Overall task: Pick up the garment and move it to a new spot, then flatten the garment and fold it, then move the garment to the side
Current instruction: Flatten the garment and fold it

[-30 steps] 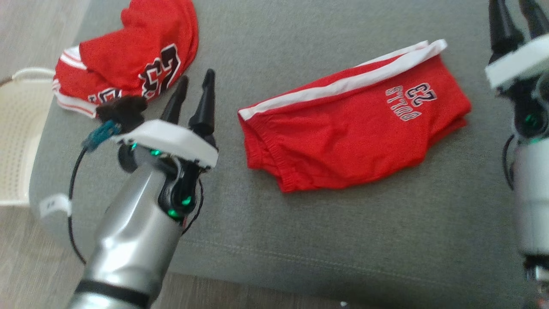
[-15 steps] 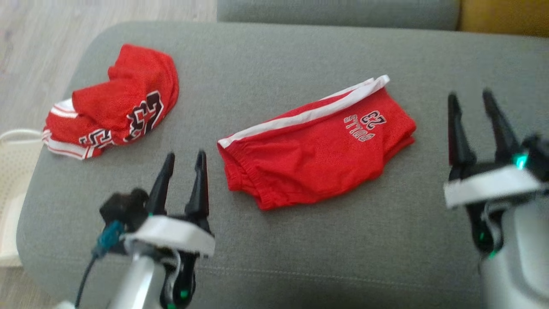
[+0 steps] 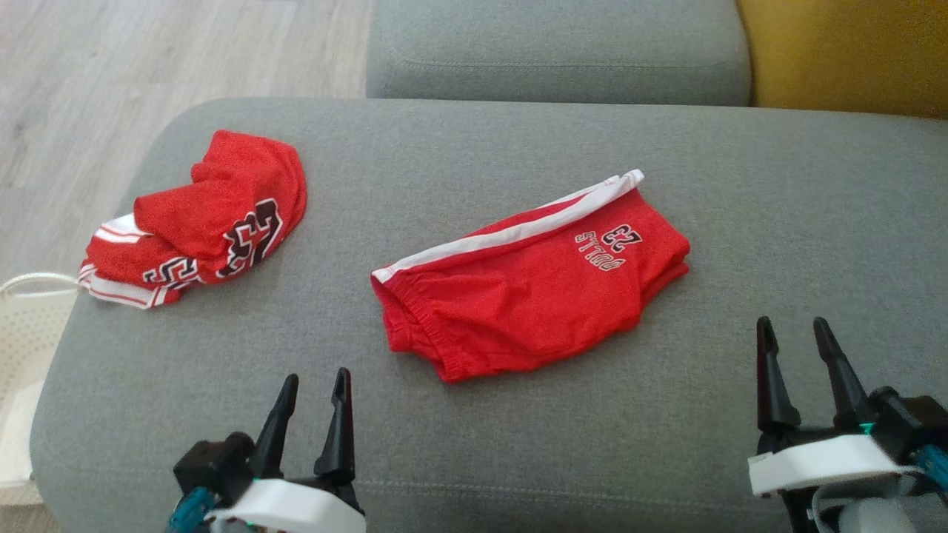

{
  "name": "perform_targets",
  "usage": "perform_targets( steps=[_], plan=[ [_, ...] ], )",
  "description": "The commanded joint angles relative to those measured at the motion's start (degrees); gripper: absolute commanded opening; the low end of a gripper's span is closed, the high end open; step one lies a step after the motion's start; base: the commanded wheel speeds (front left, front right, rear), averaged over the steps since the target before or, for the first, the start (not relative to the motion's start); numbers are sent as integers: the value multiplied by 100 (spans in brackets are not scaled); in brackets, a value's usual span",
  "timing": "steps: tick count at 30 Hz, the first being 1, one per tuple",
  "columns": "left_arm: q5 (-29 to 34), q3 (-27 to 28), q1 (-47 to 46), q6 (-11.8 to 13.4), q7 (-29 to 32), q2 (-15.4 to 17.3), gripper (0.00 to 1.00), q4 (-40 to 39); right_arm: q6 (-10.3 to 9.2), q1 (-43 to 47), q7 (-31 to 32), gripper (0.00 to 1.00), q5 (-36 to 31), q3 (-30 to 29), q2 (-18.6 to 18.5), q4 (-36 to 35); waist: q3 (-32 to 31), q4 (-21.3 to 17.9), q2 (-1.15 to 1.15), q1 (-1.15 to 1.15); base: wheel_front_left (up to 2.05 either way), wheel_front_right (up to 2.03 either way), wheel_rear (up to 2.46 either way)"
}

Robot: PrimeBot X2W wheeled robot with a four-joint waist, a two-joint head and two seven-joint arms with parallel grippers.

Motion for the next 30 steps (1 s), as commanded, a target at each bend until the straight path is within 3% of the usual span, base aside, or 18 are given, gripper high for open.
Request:
perform_targets(
  steps=[1,7,10,17,23,30],
  plan=[
    [-7,170,-241,36,-70,-16,100,-235,21,-215,-24,100,44,106,25,-208,17,30,0,0,0,0,0],
    [83,20,-379,7,-70,-16,100,-155,21,-464,300,100,1158,-118,79,257,246,281,0,0,0,0,0],
    [-15,-65,-495,3,-70,-16,100,-86,21,-943,689,100,2849,-207,83,904,516,529,0,0,0,0,0],
    [-115,-295,-646,16,-70,-17,100,-11,21,-1873,1108,100,4685,-458,84,2060,916,1031,0,0,0,0,0],
    [-173,-494,-763,49,-70,-17,100,43,21,-2544,1408,100,5352,-986,84,2962,1160,1422,0,0,0,0,0],
    [-251,-708,-823,83,-70,-17,100,60,21,-3072,1713,100,5495,-1401,3,3689,1307,1729,0,0,0,0,0]
  ],
)
